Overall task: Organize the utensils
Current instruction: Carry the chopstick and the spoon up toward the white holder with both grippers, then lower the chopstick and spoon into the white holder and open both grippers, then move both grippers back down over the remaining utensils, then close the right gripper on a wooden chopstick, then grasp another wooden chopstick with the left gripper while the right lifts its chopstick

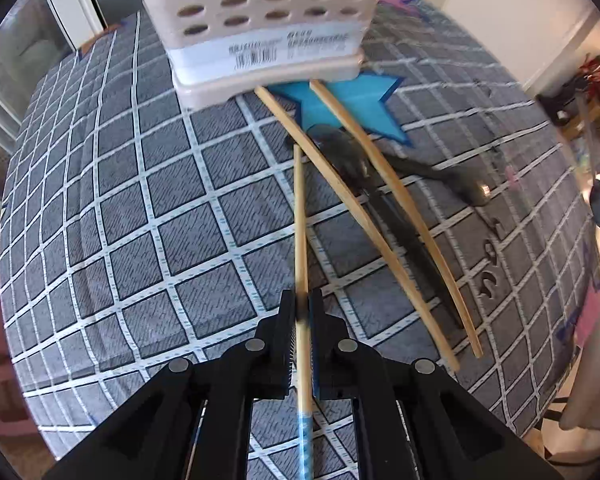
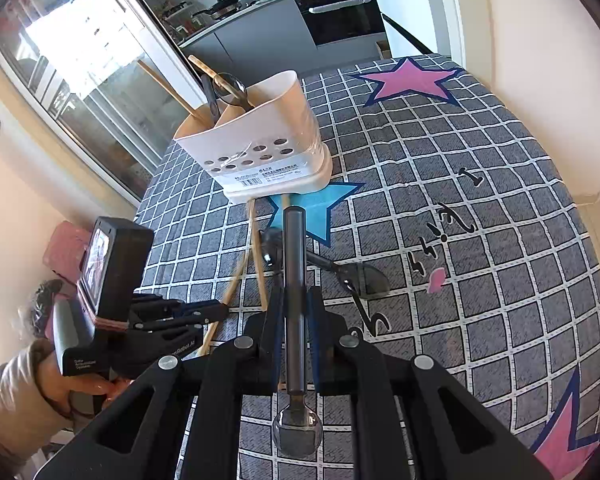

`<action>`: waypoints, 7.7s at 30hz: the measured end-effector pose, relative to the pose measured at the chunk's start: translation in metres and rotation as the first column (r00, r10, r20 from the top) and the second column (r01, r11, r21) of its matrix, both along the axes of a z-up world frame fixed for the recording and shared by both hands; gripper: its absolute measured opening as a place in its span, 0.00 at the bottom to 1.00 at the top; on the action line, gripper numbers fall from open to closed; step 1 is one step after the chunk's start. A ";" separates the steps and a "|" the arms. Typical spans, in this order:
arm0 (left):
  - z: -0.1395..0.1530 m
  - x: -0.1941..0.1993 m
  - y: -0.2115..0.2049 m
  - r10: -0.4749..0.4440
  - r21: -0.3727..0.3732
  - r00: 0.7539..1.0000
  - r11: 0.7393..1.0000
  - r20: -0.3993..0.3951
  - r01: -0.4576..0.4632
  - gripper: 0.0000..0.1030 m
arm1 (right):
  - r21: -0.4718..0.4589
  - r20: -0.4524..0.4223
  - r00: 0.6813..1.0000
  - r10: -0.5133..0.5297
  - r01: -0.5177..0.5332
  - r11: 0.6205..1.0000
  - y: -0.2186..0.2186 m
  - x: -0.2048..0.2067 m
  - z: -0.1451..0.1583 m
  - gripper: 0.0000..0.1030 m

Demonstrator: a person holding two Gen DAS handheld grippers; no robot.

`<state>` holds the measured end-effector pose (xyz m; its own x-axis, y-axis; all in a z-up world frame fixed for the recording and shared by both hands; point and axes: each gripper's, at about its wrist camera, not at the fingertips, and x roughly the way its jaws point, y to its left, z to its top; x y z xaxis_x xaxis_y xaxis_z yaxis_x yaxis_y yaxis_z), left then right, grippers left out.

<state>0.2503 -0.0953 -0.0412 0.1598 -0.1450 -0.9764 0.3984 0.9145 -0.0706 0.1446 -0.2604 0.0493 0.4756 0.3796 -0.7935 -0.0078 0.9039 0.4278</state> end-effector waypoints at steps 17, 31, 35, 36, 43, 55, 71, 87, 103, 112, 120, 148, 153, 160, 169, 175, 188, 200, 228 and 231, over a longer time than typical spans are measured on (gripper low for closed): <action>0.122 -0.033 0.045 0.176 -0.346 0.935 0.936 0.308 -0.062 0.37 | -0.018 0.073 0.997 -0.004 0.006 1.000 0.008 0.015 0.025 0.12; 0.227 0.062 0.052 0.258 -0.451 0.831 0.892 0.492 -0.010 0.37 | -0.024 0.206 0.978 0.031 -0.027 0.999 0.022 0.109 0.090 0.12; 0.239 0.100 0.047 0.299 -0.464 0.781 0.886 0.548 -0.013 0.37 | -0.022 0.256 0.967 0.019 -0.014 1.000 0.022 0.146 0.104 0.12; 0.240 0.108 0.047 0.307 -0.469 0.773 0.883 0.555 -0.014 0.37 | -0.021 0.267 0.964 0.014 -0.009 1.000 0.022 0.154 0.106 0.12; 0.229 0.142 0.038 0.332 -0.457 0.701 0.890 0.631 -0.011 0.37 | -0.026 0.335 0.942 -0.032 0.043 0.999 0.024 0.205 0.098 0.12; 0.173 0.134 0.028 0.355 -0.405 0.624 0.912 0.696 -0.067 0.37 | -0.226 0.490 0.867 0.088 0.030 0.974 0.059 0.210 0.058 0.12; 0.134 0.104 0.033 0.329 -0.332 0.658 0.935 0.677 -0.125 0.37 | -0.245 0.433 0.888 0.152 -0.046 0.968 0.063 0.188 0.020 0.12; 0.144 0.058 0.056 0.344 -0.306 0.726 0.933 0.595 -0.192 0.37 | -0.055 0.348 0.937 0.001 0.020 0.998 0.026 0.141 0.042 0.63; 0.104 -0.030 0.069 0.329 -0.231 0.834 0.941 0.443 -0.248 1.00 | -0.023 0.100 0.988 -0.118 0.121 0.992 -0.004 0.039 -0.011 0.77; 0.064 -0.054 0.060 0.298 -0.159 0.913 0.952 0.281 -0.262 1.00 | -0.040 0.004 0.995 -0.102 0.102 0.994 0.002 0.001 -0.041 1.00; 0.044 -0.071 0.050 0.258 -0.082 0.937 0.966 0.234 -0.246 1.00 | -0.115 -0.095 0.992 -0.085 0.074 0.991 0.007 -0.014 -0.064 1.00; 0.030 -0.060 0.072 0.323 -0.039 0.932 0.946 0.163 -0.321 1.00 | -0.150 -0.164 0.986 -0.015 -0.010 0.989 0.029 0.040 -0.062 1.00; 0.029 -0.056 0.073 0.334 -0.041 0.930 0.942 0.153 -0.332 1.00 | -0.178 -0.172 0.985 -0.002 -0.029 0.984 0.035 0.059 -0.062 0.90; 0.030 -0.045 0.073 0.351 -0.057 0.926 0.936 0.138 -0.347 1.00 | -0.133 -0.215 0.976 0.018 -0.048 0.990 0.043 0.089 -0.069 0.70; 0.028 -0.037 0.075 0.373 -0.060 0.920 0.928 0.122 -0.368 1.00 | -0.217 -0.265 0.963 0.046 -0.106 0.970 0.056 0.098 -0.082 0.35; 0.027 -0.028 0.067 0.363 -0.058 0.925 0.932 0.109 -0.358 1.00 | -0.216 -0.283 0.956 0.080 -0.145 0.966 0.059 0.100 -0.082 0.22; 0.027 -0.002 0.041 0.343 -0.139 0.939 0.931 0.021 -0.337 1.00 | -0.097 -0.287 0.957 0.050 -0.081 0.992 0.026 0.081 -0.082 0.04; 0.014 0.017 0.000 0.284 -0.005 0.957 0.959 0.063 -0.285 1.00 | -0.035 -0.290 0.956 0.045 -0.057 0.998 0.004 0.062 -0.080 0.02; 0.020 0.021 0.002 0.219 0.056 0.975 0.974 0.043 -0.221 0.82 | -0.102 -0.372 0.928 0.029 -0.071 0.992 0.046 0.084 -0.090 0.06; 0.023 0.020 -0.007 0.179 0.042 0.983 0.983 0.050 -0.181 0.68 | -0.069 -0.337 0.941 0.021 -0.046 0.997 0.037 0.074 -0.086 0.06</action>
